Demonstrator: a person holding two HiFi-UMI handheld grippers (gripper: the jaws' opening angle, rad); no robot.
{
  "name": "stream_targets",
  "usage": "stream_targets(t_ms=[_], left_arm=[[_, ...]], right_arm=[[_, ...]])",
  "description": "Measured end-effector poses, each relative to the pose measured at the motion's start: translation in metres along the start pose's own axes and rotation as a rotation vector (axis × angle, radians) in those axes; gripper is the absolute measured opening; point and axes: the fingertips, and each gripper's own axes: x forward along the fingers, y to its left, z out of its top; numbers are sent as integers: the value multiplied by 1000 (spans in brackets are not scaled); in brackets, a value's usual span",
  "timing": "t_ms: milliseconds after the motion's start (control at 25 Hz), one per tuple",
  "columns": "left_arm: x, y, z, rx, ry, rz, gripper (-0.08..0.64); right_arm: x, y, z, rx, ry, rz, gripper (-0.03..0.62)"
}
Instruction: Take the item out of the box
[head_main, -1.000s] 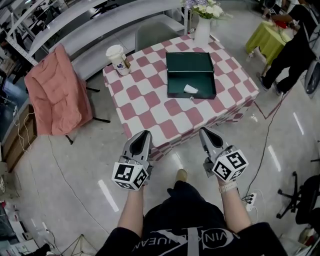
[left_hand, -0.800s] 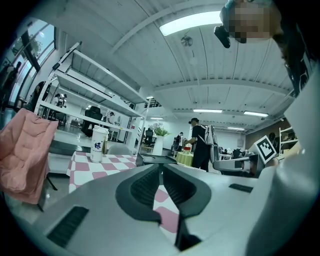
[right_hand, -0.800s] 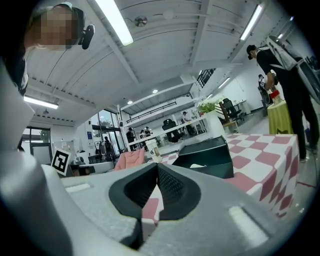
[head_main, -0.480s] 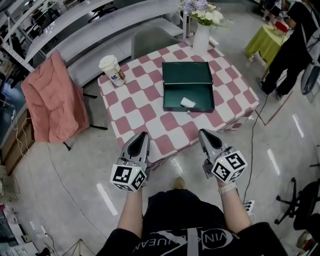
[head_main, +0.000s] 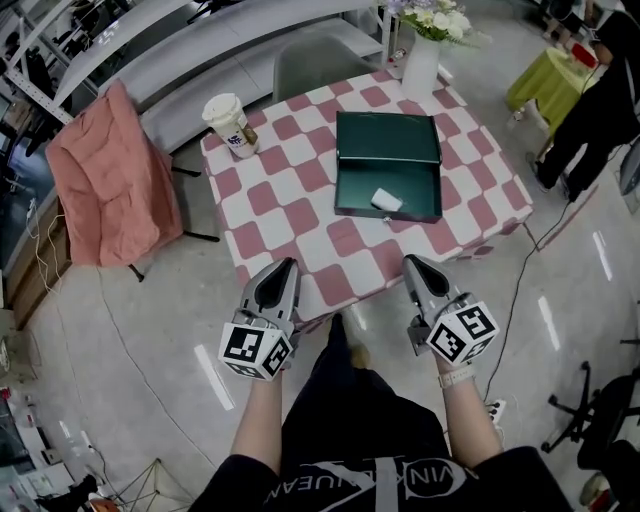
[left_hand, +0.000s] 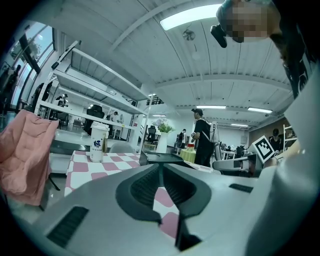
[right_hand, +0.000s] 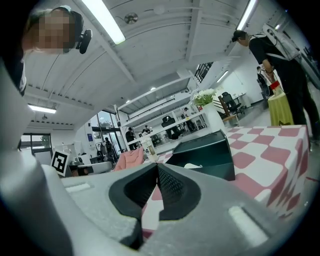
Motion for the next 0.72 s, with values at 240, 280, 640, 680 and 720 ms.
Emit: stream_targets(t_ms=[240,280,640,680,720], left_arm=[[22,0,-7,8,39,-32,26],[29,0,-7,7,43,-39,26],[82,-5,-1,20,69,-130,26],[87,-4,0,17,68,-135,26],[92,-2,1,14,66,-139,26]], right_arm=[[6,-17,-3,28,17,-30,6],[9,-20,-2,29,21,-32,6],[35,-45,15,-5,50,-45,6],[38,-47,16,-10,55,-46,6],[41,-49,18,-14,61,-48,6]])
